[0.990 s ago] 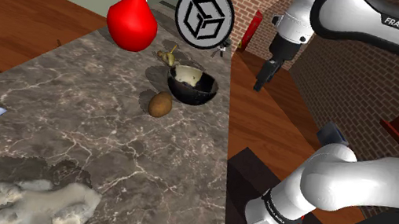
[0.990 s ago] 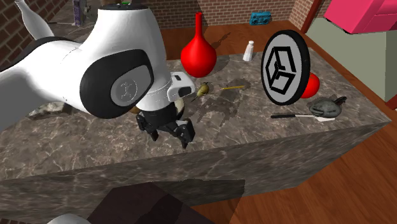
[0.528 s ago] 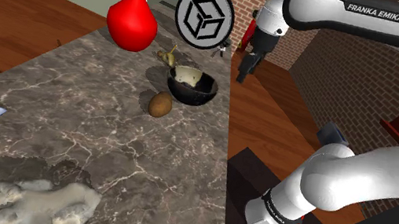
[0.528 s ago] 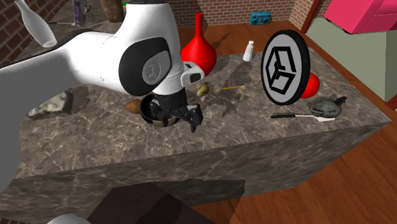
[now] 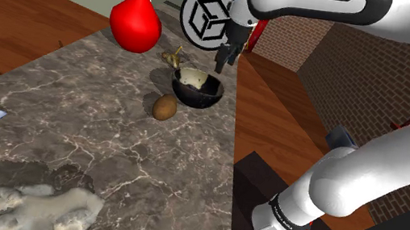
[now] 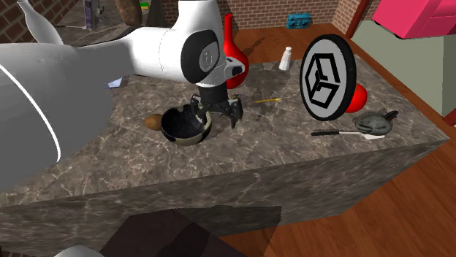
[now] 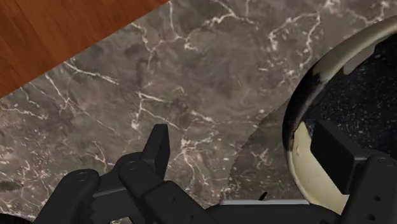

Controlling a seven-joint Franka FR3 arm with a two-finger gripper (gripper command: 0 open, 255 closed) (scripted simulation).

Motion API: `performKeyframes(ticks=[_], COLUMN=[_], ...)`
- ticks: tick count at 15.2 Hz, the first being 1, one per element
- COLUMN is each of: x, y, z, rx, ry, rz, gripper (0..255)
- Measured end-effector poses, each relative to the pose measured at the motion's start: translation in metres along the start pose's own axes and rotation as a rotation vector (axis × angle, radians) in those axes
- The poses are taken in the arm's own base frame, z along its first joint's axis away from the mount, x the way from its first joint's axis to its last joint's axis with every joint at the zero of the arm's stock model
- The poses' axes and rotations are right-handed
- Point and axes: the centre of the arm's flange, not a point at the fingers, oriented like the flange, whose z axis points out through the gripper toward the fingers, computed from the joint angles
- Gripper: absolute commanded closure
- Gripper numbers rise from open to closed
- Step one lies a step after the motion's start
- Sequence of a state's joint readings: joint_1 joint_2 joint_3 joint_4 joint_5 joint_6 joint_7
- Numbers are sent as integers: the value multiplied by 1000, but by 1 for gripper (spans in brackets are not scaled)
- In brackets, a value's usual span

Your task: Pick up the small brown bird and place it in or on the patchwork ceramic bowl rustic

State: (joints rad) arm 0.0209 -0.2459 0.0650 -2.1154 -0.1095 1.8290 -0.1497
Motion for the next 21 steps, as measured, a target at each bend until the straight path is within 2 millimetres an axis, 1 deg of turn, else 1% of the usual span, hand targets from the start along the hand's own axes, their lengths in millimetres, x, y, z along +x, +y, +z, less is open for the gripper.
performKeyframes(ticks=[3,4,6,10,11,13,16,18,21], x=[37,50,78,130,142,171,206,214,216], y=[-1,-2,-4,-4,-8,-6,-8,-10,-9], z=[7,7,17,17,23,27,35,40,56], rx=[-2,-3,-4,-8,-8,-10,-12,-13,-13], ry=[2,2,3,6,8,8,11,11,11], rz=[-18,-23,-35,-58,-64,-75,-92,-95,-96], gripper=[0,0,0,0,0,0,0,0,0])
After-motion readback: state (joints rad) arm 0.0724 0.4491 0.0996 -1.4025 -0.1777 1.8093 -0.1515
